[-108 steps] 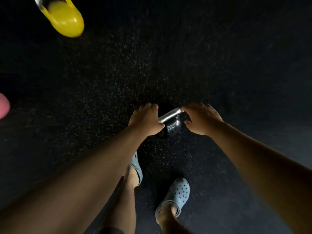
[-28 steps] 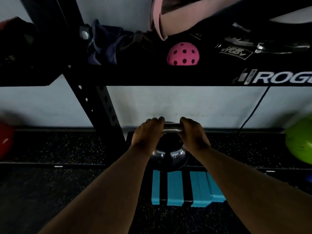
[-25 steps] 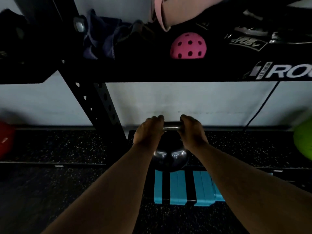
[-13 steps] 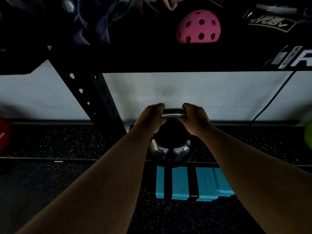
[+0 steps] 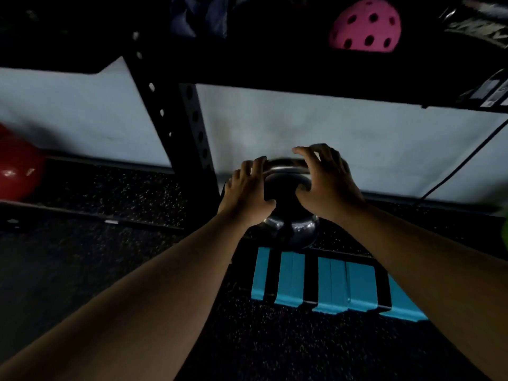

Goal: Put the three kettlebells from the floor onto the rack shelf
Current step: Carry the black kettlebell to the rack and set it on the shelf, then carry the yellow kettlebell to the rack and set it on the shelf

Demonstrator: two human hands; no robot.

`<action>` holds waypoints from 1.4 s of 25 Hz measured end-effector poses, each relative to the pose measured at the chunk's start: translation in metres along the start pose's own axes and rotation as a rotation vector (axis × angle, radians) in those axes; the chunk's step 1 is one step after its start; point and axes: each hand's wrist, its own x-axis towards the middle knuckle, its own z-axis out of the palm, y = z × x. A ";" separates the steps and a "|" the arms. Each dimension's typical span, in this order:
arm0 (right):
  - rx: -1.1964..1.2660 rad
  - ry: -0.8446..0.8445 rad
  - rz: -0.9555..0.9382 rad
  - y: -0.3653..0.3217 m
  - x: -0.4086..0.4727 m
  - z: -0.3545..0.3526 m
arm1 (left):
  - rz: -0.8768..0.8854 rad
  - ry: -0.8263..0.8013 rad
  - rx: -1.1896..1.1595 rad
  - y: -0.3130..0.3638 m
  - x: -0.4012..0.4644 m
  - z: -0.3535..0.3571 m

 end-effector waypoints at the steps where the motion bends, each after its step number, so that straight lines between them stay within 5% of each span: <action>1: -0.032 0.018 -0.071 -0.011 -0.010 0.004 | -0.003 0.001 0.055 -0.011 -0.017 -0.002; 4: -0.003 -0.028 -0.191 -0.052 -0.046 0.026 | -0.044 -0.092 0.202 -0.047 -0.074 -0.013; 11: 0.017 -0.662 -0.131 -0.160 -0.199 0.096 | -0.244 -0.623 0.263 -0.132 -0.271 -0.030; 20: -0.011 -0.960 -0.137 -0.277 -0.434 0.164 | -0.447 -0.844 0.098 -0.215 -0.581 0.000; 29: -0.019 -1.215 -0.224 -0.275 -0.569 0.295 | -0.227 -0.948 0.146 -0.256 -0.662 0.134; 35: 0.092 -1.166 -0.147 -0.264 -0.596 0.343 | -0.195 -0.956 0.100 -0.267 -0.674 0.193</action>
